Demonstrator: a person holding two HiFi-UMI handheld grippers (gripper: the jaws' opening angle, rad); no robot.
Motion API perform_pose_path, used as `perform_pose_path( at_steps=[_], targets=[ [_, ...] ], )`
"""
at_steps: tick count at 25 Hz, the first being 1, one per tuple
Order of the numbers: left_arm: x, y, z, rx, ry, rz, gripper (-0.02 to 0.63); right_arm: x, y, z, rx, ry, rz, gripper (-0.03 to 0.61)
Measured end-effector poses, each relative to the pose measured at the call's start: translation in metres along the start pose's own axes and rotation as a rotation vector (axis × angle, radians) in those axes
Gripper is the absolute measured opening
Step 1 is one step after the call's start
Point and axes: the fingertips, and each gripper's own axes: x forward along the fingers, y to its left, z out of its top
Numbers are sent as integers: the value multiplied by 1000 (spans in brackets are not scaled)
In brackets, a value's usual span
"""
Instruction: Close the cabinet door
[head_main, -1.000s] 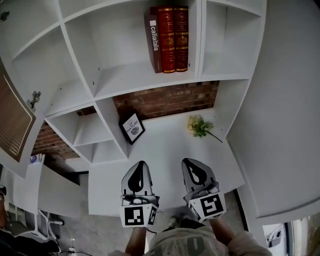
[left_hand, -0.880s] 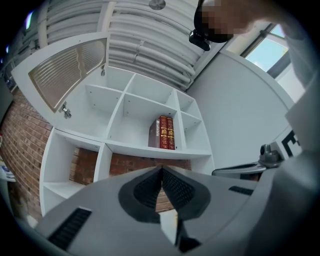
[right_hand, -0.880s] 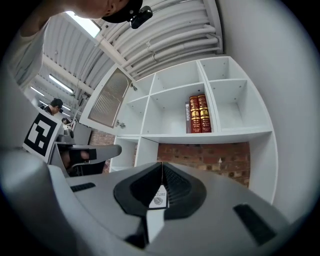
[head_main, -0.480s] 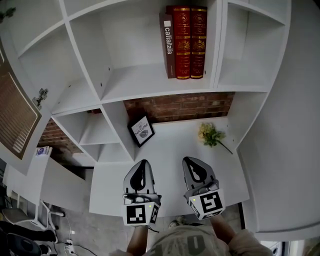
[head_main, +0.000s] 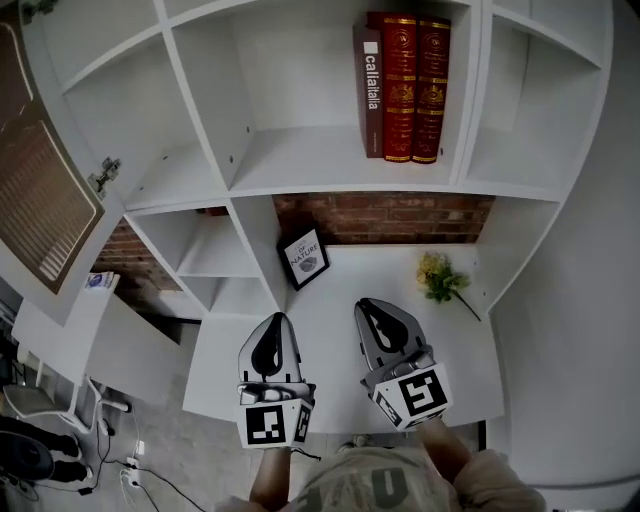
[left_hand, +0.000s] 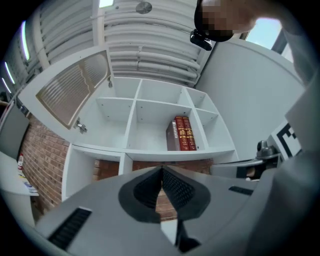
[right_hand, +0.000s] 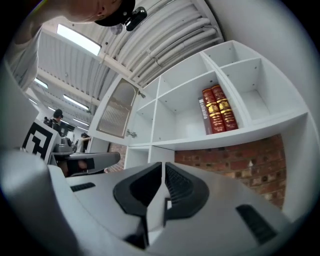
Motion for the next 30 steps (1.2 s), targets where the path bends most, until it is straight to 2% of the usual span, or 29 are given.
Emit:
perform_pose_path(
  at_steps=[4,8,10,13,18,21,26,30],
  targets=[
    [-29,42,6,32,4,133,14,48,47,13,107,-25,201,21],
    [-63,89,11,64,23,276,14,98,124,40,128,-68,437,92],
    [-85,113,15,81,37,354,14,121,167,54,128,-86,530,166],
    [-122,142,27,104,44,486,14,151,233,77,112,-126,629,244],
    [-169,171,51,137,-25,605,14,186,332,120,129,-186,748,262],
    [-200,183,54,143,-29,683,14,202,383,140,140,-201,767,274],
    [-247,200,49,114,22,812,14,235,441,153,95,-181,699,278],
    [-269,204,52,140,-9,840,14,253,459,155,91,-154,620,278]
  ],
)
